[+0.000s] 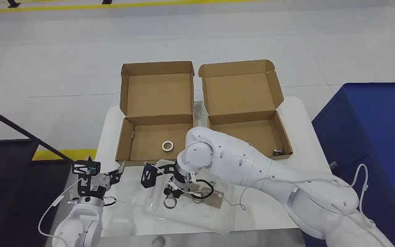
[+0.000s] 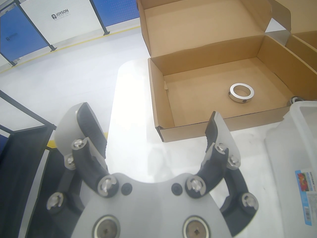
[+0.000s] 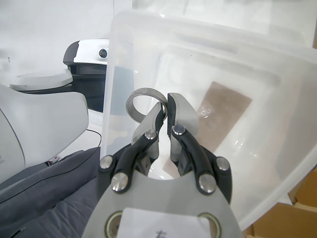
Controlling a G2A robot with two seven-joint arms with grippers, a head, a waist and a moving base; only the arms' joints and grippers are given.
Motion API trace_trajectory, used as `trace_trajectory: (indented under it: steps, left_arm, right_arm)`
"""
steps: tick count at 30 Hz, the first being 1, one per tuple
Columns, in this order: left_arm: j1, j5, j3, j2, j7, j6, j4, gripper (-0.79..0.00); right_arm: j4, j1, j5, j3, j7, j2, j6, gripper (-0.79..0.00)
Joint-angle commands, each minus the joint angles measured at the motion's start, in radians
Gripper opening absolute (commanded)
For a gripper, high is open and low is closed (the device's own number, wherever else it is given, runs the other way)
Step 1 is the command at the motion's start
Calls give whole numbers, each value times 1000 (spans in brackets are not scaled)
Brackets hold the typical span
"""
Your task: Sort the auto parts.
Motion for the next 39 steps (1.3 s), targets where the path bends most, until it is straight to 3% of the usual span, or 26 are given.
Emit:
trace_trajectory:
  steps: [1, 11, 13, 18, 24, 28, 39]
  left_arm:
    - [0, 0, 0, 0, 0, 0, 0, 0]
    - [0, 0, 0, 0, 0, 0, 0, 0]
    - [0, 0, 0, 0, 0, 0, 0, 0]
    - [0, 0, 0, 0, 0, 0, 0, 0]
    - [0, 0, 0, 0, 0, 0, 0, 0]
    - [0, 0, 0, 0, 0, 0, 0, 0]
    - [0, 0, 0, 0, 0, 0, 0, 0]
  right_arm:
    - [0, 0, 0, 0, 0, 0, 0, -785]
    - [-2, -7, 1, 3, -13, 1, -1, -785]
    - [1, -24, 41, 18, -56, 15, -56, -785]
    - [-24, -18, 191, 48, -194, 106, -194, -785]
    - [-196, 16, 344, 0, -411, 286, -411, -785]
    - [-366, 14, 517, 0, -433, 383, -433, -785]
    - [-386, 3, 536, 4, -453, 389, -433, -785]
